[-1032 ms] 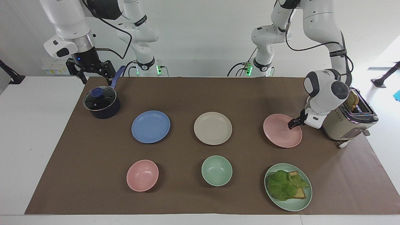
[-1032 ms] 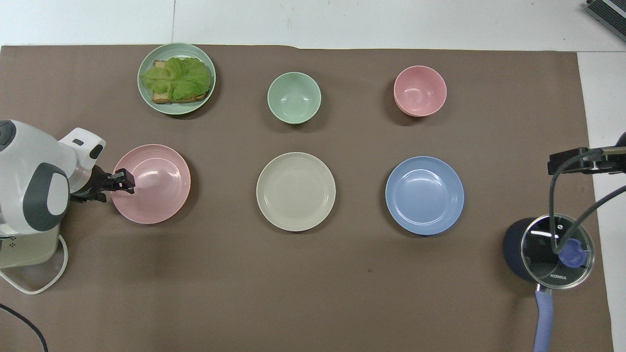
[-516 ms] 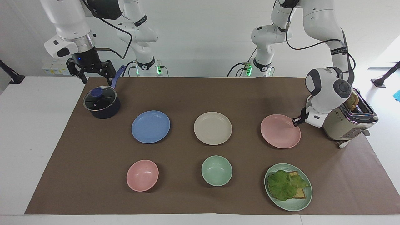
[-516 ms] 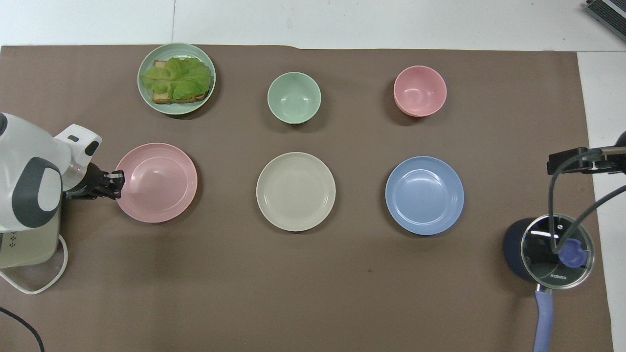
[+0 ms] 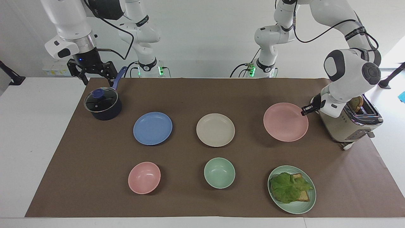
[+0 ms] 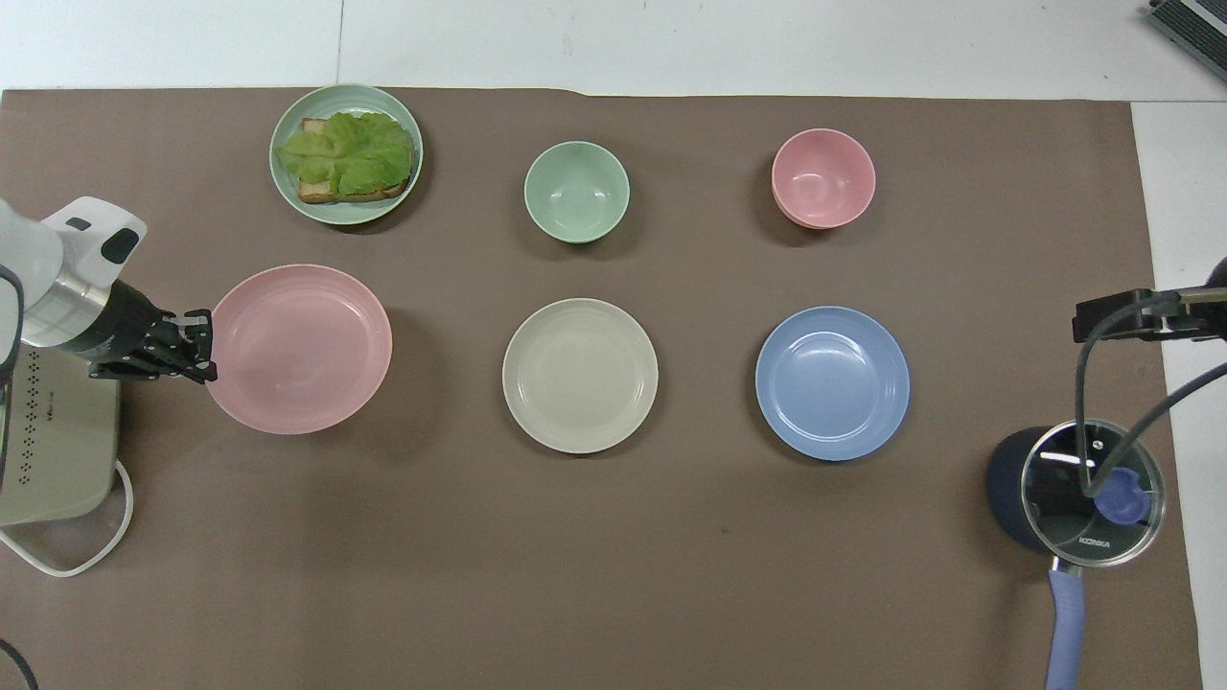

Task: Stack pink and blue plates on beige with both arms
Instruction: 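Carry the pink plate with the left gripper onto the beige plate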

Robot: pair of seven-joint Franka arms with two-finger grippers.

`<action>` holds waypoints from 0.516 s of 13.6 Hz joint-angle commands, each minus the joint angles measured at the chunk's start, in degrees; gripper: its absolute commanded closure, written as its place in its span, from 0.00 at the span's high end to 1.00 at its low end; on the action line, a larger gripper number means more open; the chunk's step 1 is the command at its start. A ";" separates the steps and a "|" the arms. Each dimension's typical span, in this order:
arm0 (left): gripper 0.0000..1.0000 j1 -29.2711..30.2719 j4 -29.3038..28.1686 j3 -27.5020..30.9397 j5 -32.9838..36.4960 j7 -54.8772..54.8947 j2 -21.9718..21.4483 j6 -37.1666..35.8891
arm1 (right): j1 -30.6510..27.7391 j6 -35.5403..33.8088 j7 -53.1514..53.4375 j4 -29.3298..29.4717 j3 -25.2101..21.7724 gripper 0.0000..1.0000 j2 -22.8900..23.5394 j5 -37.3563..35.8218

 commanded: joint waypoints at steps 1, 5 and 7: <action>0.00 -4.85 -0.09 0.35 -3.85 -0.10 -0.08 -0.49 | -0.81 -0.47 -2.27 0.15 0.14 1.00 -0.31 0.77; 0.00 -13.64 -2.54 0.44 -9.21 -1.94 -1.39 5.38 | -0.81 -0.12 -2.18 0.15 0.14 1.00 -0.31 0.77; 0.00 -17.60 -3.87 0.44 -9.84 -5.80 -1.49 9.08 | -0.81 -0.11 -2.18 0.15 0.14 1.00 -0.31 0.77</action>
